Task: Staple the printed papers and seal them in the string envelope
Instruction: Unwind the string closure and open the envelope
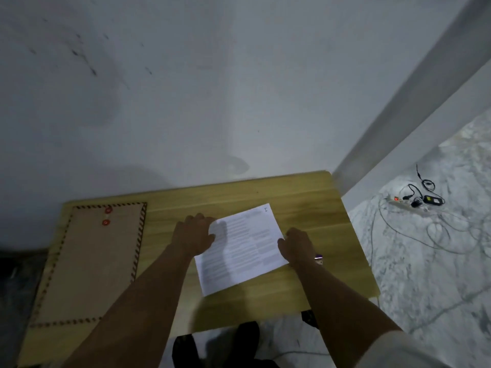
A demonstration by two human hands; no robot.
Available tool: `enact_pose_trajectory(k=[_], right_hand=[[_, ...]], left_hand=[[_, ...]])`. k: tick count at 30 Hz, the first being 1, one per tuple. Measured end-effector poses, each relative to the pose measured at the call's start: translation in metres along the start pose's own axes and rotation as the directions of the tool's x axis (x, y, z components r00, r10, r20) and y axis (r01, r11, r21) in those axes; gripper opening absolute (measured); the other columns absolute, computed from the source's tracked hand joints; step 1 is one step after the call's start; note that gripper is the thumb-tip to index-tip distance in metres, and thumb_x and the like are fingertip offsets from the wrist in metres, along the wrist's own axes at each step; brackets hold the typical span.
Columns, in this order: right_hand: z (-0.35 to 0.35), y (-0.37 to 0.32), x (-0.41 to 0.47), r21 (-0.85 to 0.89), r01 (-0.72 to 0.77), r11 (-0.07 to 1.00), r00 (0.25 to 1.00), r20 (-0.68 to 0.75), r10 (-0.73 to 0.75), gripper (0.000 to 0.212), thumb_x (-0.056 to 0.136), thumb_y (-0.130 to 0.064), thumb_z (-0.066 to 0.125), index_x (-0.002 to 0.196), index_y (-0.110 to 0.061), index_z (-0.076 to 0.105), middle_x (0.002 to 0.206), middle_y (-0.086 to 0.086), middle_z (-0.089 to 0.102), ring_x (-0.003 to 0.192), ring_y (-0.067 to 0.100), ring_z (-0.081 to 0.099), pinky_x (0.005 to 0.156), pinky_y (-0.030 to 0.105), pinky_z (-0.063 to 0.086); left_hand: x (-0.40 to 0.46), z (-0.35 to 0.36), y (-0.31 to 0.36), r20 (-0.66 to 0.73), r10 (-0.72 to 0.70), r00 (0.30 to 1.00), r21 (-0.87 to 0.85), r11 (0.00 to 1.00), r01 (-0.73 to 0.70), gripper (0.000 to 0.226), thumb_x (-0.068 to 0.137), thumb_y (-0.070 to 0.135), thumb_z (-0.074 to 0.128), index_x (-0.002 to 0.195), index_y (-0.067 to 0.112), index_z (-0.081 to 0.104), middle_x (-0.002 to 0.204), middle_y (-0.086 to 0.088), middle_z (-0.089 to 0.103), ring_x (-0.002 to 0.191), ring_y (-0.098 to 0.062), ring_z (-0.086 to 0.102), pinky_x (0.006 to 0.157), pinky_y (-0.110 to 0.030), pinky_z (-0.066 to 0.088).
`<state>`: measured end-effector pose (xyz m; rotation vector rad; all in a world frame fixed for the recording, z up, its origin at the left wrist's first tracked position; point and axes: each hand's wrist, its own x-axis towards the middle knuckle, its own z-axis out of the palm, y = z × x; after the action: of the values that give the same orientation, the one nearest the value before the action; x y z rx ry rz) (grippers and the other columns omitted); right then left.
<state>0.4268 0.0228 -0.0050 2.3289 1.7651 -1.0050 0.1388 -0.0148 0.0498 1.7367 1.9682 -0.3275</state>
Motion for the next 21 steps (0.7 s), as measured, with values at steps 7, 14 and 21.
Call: enact_pose_trajectory(k=[7,14,21], right_hand=[[0.021,-0.087,-0.015,-0.078,0.243,0.967,0.968,0.085,-0.237,0.025,0.091,-0.030,0.055,0.098,-0.009,0.065,0.119,0.007,0.066,0.117,0.026,0.060,0.089,0.030,0.043],[0.072,-0.201,-0.059,-0.023,0.301,0.953,0.948,0.119,-0.297,0.027,0.086,-0.031,0.060,0.088,-0.005,0.068,0.102,0.011,0.070,0.099,0.029,0.065,0.077,0.030,0.048],[0.148,-0.305,-0.094,0.066,0.257,0.964,0.956,0.130,-0.263,0.042,0.083,-0.032,0.070,0.121,-0.016,0.068,0.124,0.005,0.067,0.112,0.025,0.064,0.091,0.034,0.052]], left_hand=[[-0.053,-0.016,-0.106,-0.069,-0.185,0.980,-0.144,0.974,0.174,0.057,0.096,0.046,0.057,0.150,0.031,0.046,0.151,-0.004,0.048,0.137,-0.031,0.047,0.107,-0.047,0.046],[-0.077,-0.025,-0.245,-0.135,-0.284,0.949,-0.267,0.933,0.241,0.055,0.099,0.049,0.052,0.150,0.029,0.046,0.150,-0.008,0.048,0.136,-0.033,0.048,0.107,-0.047,0.047],[-0.063,-0.013,-0.368,-0.062,-0.252,0.966,-0.364,0.907,0.214,0.058,0.097,0.041,0.061,0.149,0.019,0.049,0.147,-0.015,0.051,0.132,-0.037,0.053,0.104,-0.043,0.048]])
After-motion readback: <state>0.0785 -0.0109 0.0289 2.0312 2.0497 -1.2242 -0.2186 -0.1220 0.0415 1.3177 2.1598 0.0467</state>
